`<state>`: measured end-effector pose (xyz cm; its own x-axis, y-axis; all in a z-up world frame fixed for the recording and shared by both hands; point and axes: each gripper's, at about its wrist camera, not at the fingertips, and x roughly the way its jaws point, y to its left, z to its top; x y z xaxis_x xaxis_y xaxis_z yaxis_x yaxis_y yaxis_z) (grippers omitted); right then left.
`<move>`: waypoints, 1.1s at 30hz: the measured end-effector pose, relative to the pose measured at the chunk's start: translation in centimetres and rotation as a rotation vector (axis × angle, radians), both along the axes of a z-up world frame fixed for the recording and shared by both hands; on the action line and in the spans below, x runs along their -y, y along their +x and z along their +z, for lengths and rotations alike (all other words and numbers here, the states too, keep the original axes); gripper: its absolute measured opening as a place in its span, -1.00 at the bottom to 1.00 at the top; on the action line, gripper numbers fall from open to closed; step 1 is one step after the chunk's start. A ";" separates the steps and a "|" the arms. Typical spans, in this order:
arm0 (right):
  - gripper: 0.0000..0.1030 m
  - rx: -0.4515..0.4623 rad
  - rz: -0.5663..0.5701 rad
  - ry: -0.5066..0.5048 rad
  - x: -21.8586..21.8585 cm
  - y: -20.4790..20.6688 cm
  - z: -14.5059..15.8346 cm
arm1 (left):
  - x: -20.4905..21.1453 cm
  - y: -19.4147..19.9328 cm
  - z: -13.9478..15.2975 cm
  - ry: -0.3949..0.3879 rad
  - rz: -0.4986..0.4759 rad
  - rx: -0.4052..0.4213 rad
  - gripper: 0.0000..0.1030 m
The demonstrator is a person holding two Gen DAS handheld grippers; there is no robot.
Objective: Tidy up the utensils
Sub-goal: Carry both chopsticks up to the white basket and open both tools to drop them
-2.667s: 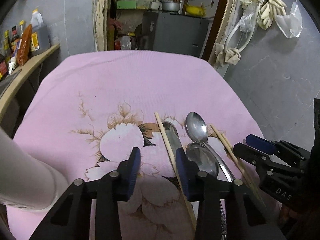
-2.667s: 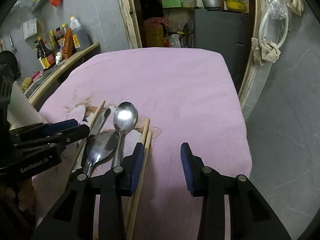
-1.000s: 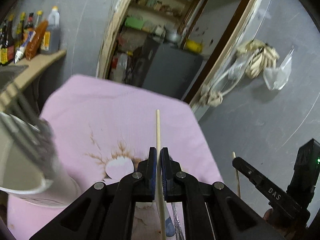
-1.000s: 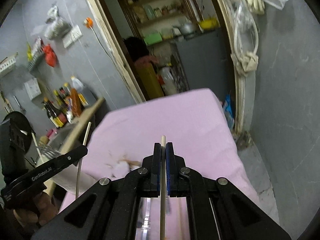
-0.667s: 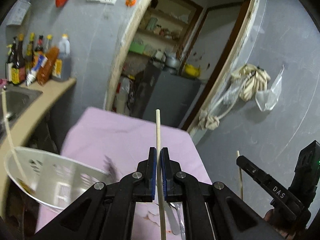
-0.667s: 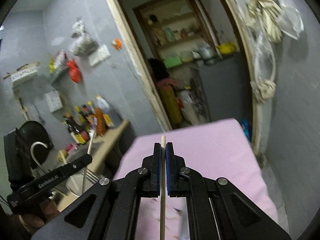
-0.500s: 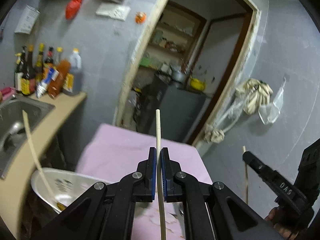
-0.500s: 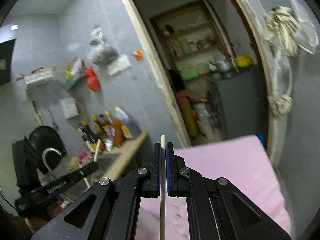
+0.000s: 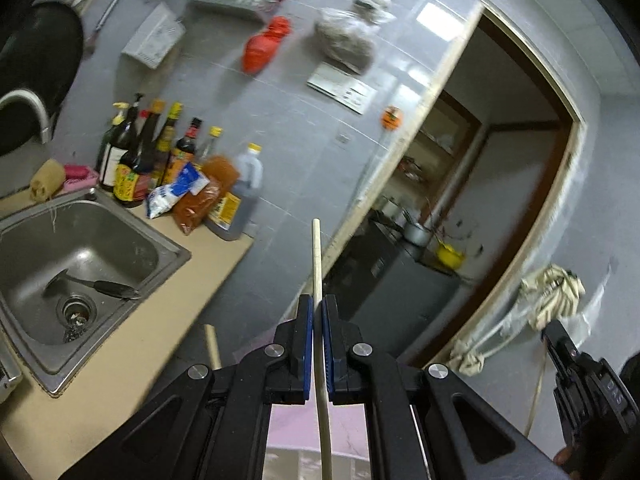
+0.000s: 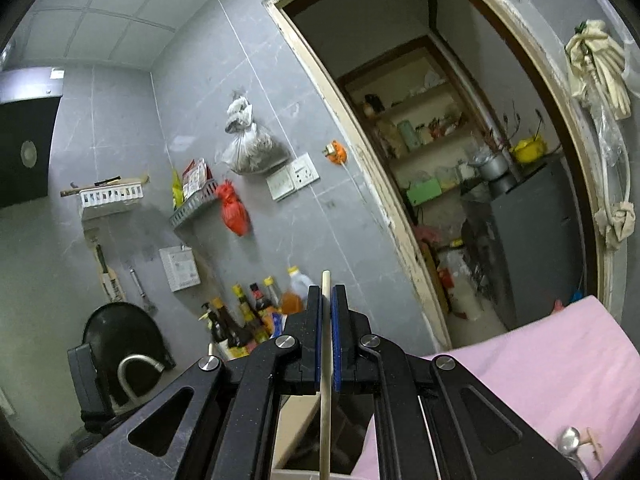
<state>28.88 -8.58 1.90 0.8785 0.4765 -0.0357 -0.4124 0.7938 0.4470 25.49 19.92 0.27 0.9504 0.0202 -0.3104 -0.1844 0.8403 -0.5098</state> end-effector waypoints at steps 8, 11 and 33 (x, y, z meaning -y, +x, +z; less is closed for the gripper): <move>-0.92 0.063 -0.078 -0.006 -2.2 -0.4 -2.1 | -1.5 1.4 -3.3 -0.020 0.051 -0.004 -0.90; -0.92 0.076 -0.098 -0.024 -2.9 -0.2 -2.8 | -1.1 1.6 -4.2 -0.018 0.062 0.003 -0.90; -0.92 0.115 -0.163 -0.073 -3.1 0.4 -5.7 | 1.4 2.7 -6.3 0.052 0.050 0.030 -0.90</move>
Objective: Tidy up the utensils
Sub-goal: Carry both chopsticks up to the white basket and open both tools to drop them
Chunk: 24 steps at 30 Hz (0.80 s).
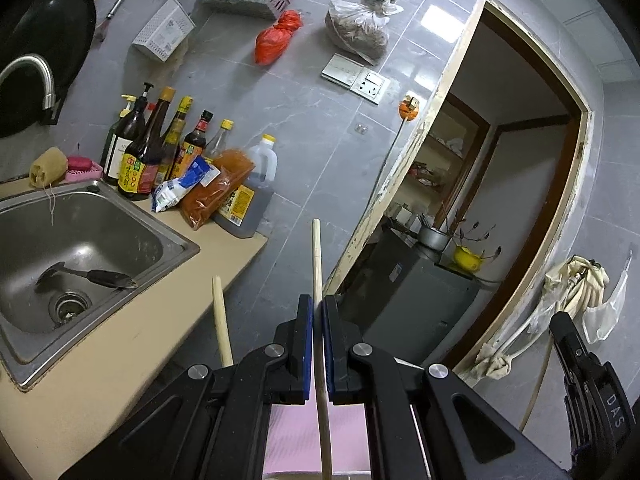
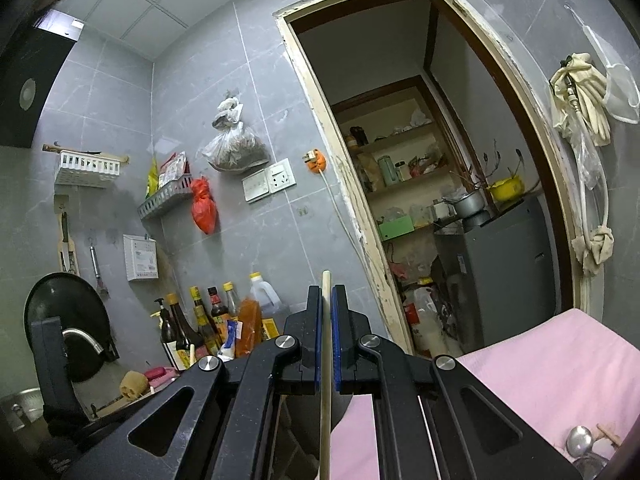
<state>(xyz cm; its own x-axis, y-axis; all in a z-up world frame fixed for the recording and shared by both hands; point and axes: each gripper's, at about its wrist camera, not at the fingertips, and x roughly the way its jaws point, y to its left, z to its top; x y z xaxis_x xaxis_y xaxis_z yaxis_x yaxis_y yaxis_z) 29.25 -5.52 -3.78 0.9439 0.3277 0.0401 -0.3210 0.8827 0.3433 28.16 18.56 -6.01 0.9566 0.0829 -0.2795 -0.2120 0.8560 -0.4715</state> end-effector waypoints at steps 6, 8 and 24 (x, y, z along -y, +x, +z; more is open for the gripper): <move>-0.92 0.006 -0.007 -0.015 -0.3 -0.1 -0.5 | -0.4 -0.1 -0.3 -0.018 0.004 0.001 -0.90; -0.92 0.007 -0.007 -0.021 -0.4 -0.3 -0.5 | -0.5 -0.3 -0.3 -0.021 0.003 0.002 -0.90; -0.91 -0.072 0.007 -0.064 0.4 -0.9 -1.5 | 0.2 -0.7 -0.7 0.017 -0.029 -0.019 -0.89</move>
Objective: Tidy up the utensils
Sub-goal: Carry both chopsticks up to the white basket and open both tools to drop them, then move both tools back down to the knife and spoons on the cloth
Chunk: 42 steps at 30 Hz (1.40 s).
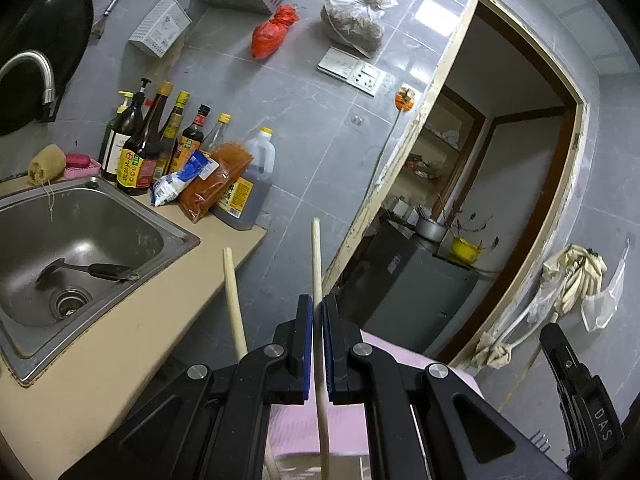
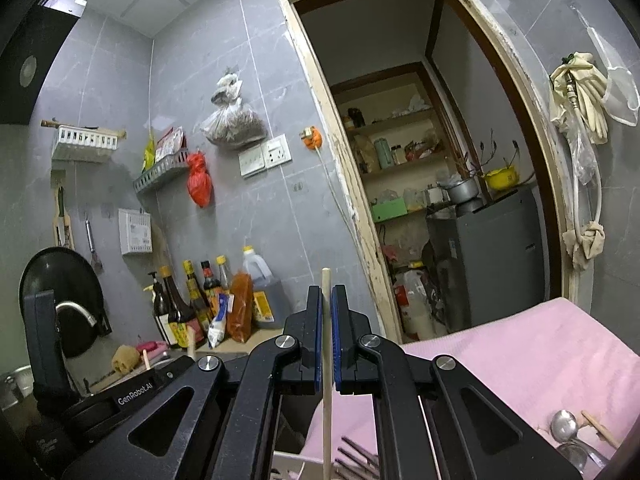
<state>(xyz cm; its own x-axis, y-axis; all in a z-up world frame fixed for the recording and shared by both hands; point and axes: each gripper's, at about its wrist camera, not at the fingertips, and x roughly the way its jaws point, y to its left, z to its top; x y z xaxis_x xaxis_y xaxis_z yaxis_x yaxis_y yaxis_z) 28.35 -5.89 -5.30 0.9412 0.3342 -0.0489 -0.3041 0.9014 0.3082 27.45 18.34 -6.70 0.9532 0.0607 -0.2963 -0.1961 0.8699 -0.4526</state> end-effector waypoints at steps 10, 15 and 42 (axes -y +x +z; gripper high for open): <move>-0.40 -0.043 0.020 0.011 1.4 -0.8 0.2 | 0.1 -1.7 -0.1 0.018 -0.059 -0.072 -0.56; -0.06 -0.047 0.016 0.005 2.6 -1.7 1.0 | 0.4 -2.3 0.4 0.025 -0.057 -0.089 -0.34; 0.83 -0.150 -0.130 -0.185 19.5 -3.9 4.6 | 15.0 -6.0 8.1 0.261 -0.143 -0.021 0.92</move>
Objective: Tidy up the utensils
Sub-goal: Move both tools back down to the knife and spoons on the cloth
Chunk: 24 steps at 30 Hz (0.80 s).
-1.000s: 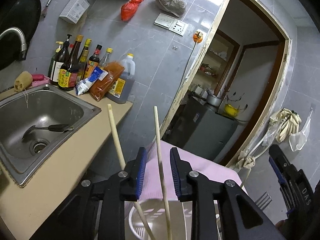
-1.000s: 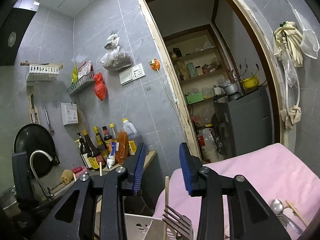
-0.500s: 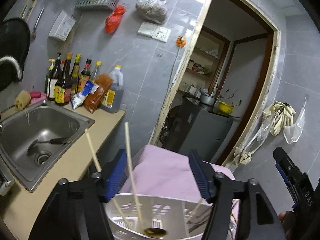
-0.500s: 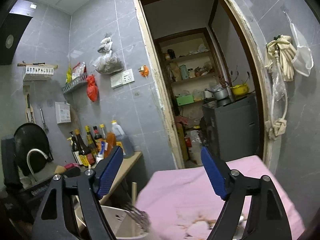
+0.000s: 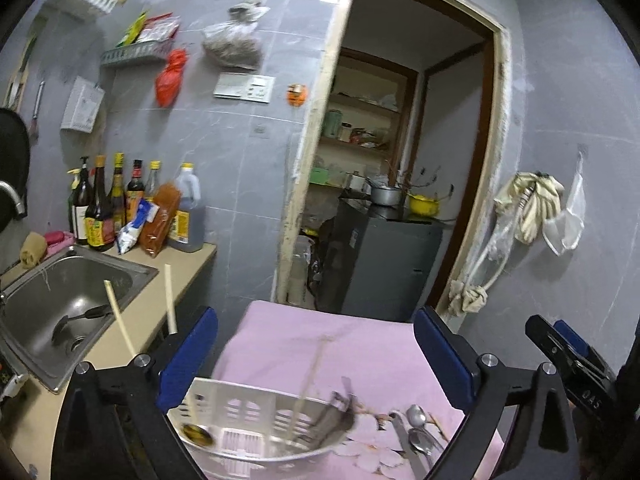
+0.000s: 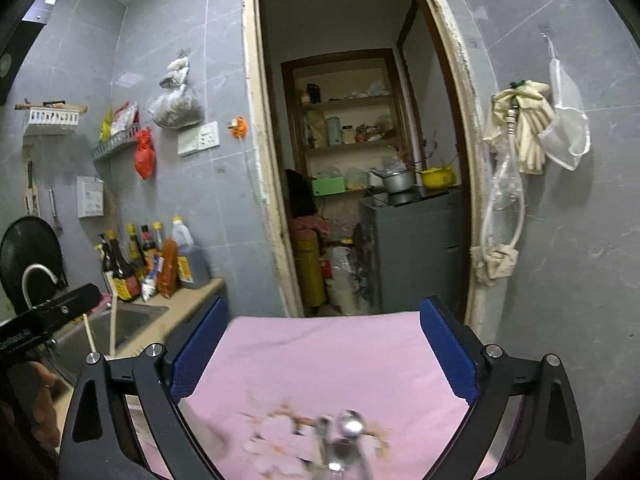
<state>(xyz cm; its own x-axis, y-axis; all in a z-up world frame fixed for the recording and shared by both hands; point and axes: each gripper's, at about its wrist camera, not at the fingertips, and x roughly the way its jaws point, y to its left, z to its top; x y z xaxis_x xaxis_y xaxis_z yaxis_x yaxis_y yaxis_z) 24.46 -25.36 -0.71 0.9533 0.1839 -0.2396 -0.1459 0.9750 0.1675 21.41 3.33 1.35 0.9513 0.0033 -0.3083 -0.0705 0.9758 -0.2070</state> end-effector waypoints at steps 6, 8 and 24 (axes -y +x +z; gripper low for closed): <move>0.84 -0.054 -0.078 -0.041 5.5 0.3 -1.7 | 4.6 0.0 -1.4 0.012 -0.074 -0.023 0.93; 0.84 -0.068 -0.095 -0.046 6.8 0.4 -2.4 | 5.9 0.1 -2.0 0.008 -0.099 -0.035 0.93; 0.84 -0.309 -0.058 -0.038 9.8 4.0 -12.6 | 11.3 5.1 -13.2 -0.042 -0.191 -0.329 0.92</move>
<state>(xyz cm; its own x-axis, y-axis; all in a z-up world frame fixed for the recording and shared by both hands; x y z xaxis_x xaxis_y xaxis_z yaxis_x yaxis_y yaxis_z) 28.49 -35.18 -13.36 0.8429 0.1166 -0.5253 -0.0376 0.9866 0.1585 26.52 -8.00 -11.89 0.7836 -0.1833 -0.5937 0.0421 0.9690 -0.2436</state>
